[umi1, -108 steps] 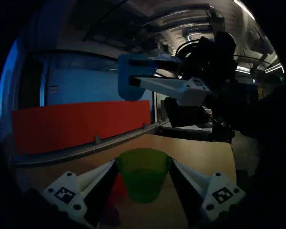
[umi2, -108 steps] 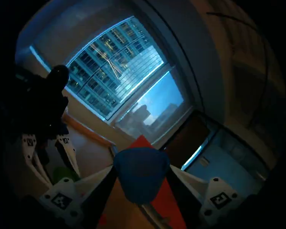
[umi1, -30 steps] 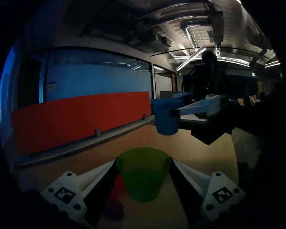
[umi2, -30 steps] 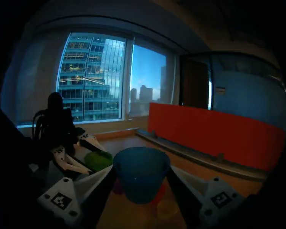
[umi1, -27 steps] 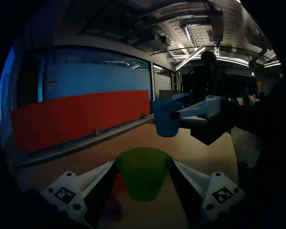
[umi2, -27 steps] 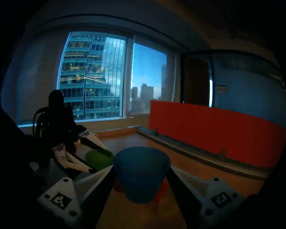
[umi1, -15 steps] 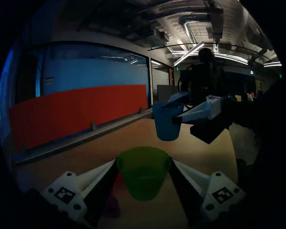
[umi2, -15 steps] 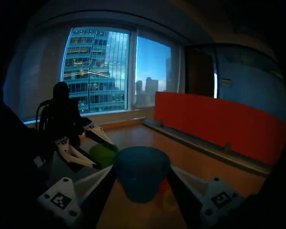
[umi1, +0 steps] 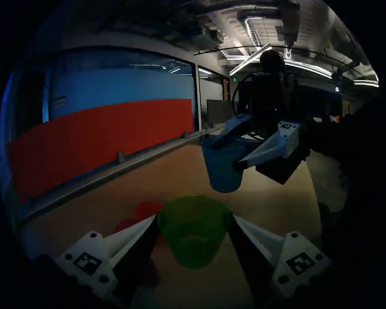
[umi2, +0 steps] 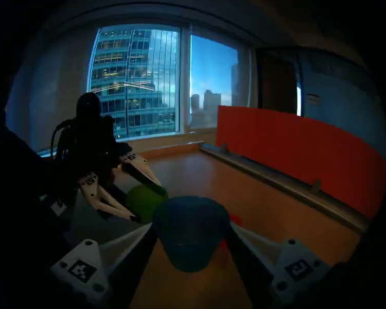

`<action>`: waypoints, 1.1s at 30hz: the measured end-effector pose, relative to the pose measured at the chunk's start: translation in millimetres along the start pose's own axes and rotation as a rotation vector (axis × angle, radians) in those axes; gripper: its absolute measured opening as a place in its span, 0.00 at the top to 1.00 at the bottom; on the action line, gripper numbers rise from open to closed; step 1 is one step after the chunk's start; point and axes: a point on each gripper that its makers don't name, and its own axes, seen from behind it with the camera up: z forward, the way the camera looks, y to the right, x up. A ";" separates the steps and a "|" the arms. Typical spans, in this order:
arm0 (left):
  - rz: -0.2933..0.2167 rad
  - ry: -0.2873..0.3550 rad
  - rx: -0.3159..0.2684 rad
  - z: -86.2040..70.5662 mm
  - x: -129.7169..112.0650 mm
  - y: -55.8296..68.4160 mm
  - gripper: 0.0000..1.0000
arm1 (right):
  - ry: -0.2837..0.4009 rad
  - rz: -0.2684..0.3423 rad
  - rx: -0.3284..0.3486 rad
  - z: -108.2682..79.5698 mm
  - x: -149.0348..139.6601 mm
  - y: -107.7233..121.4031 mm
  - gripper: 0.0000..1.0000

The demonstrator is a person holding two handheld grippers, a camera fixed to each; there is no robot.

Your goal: Pour water

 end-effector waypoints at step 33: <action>0.015 -0.206 -0.117 29.5 -78.5 28.5 0.11 | -0.240 -0.027 0.080 28.7 -105.1 -11.7 0.09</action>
